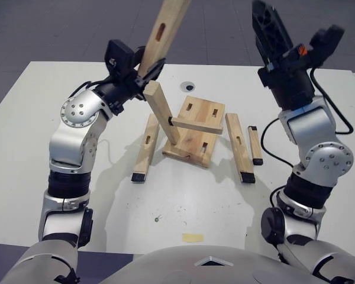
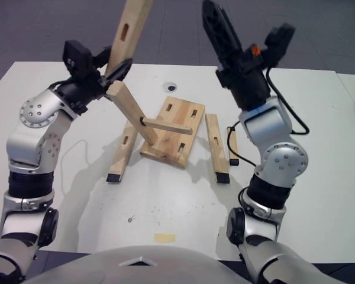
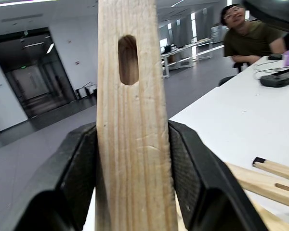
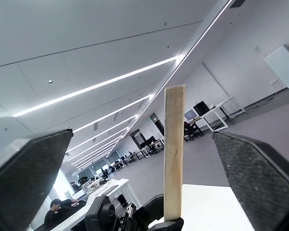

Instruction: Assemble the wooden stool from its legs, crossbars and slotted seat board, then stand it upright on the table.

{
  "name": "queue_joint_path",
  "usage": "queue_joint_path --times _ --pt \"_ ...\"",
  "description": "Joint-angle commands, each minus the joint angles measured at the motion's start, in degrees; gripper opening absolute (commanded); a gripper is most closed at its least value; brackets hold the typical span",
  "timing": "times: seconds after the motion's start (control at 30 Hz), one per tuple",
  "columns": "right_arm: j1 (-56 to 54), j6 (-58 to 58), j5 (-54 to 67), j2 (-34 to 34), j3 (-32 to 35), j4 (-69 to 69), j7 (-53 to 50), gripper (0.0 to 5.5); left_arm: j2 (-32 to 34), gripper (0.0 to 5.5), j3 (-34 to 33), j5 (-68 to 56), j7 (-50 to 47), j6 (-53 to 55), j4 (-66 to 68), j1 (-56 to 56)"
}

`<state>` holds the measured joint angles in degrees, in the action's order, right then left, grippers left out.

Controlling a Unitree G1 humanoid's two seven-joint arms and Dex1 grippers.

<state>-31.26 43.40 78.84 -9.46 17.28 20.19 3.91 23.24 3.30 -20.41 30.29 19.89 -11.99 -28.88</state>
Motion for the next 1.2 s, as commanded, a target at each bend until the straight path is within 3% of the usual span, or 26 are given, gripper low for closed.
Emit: queue_joint_path --times 0.03,0.27,0.8,1.13,1.2 --pt "-2.4 1.6 -0.4 -2.3 -1.9 -4.4 0.8 5.40 -1.3 2.05 2.0 -2.5 3.5 1.2 -3.1 0.7" --pt "-5.2 0.8 -2.0 -3.8 -2.3 -8.6 2.2 5.40 -1.4 2.05 3.5 -2.0 5.2 1.7 -5.0 2.4" --pt "-4.5 -1.0 -0.4 0.6 -3.3 -3.1 -18.9 2.78 0.1 2.05 5.0 4.7 5.2 -0.5 -6.5 2.9" --pt "-2.2 -1.9 -0.3 0.9 -4.1 -1.9 -20.9 1.16 0.2 2.05 5.4 8.8 5.1 -3.5 -5.3 3.0" --pt "-2.2 -2.5 -0.8 1.1 -4.1 -2.1 -20.5 1.07 0.2 2.05 5.0 8.8 5.1 -3.8 -4.9 2.9"
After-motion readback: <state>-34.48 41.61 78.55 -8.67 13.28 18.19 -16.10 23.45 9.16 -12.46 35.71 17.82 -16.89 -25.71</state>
